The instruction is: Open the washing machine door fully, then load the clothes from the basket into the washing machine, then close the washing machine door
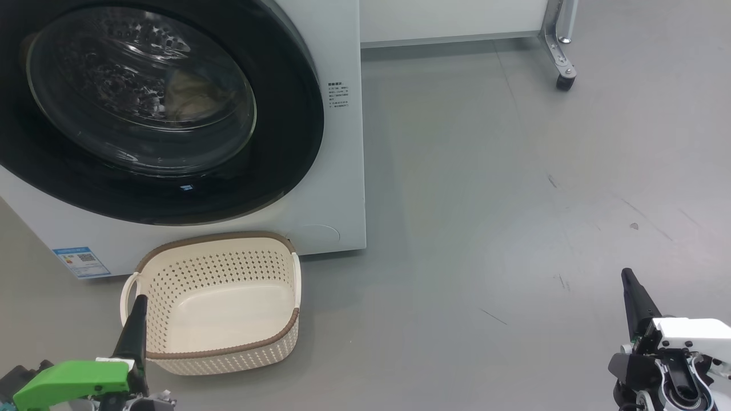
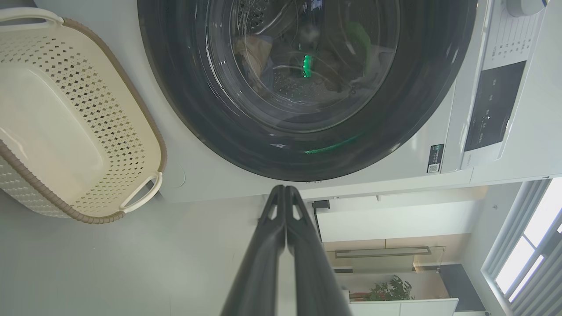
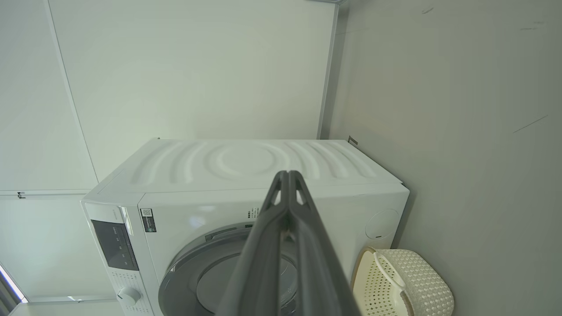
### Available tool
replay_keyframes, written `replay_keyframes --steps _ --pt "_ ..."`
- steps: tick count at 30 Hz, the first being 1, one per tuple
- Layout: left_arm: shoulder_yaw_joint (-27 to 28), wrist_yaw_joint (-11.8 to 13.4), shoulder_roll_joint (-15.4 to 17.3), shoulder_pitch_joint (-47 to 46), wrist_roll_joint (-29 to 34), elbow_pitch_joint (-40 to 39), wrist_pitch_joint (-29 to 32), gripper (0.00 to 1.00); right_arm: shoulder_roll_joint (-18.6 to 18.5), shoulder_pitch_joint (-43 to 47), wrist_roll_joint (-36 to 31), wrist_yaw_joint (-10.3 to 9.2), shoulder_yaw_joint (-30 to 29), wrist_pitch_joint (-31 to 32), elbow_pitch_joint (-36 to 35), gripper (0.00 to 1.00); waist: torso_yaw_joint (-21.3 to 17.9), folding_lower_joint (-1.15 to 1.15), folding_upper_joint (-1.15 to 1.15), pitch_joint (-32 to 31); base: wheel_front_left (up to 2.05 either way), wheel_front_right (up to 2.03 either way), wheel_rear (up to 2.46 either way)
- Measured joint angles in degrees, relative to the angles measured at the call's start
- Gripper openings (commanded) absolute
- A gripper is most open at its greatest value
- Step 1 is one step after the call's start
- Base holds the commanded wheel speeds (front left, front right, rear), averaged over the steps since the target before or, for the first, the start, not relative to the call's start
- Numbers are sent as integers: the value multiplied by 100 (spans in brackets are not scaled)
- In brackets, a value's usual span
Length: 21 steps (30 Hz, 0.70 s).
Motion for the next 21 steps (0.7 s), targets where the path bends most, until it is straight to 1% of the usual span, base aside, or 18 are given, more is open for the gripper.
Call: replay_keyframes --steps 3,21 --pt "4 0 8 -24 -100 10 22 0 1 -2 112 0 -24 30 -8 0 -3 0 0 -1 0 0 0" --pt "11 0 10 -32 -101 70 24 0 3 -15 112 29 -27 30 -16 0 -2 0 0 -2 0 0 0"
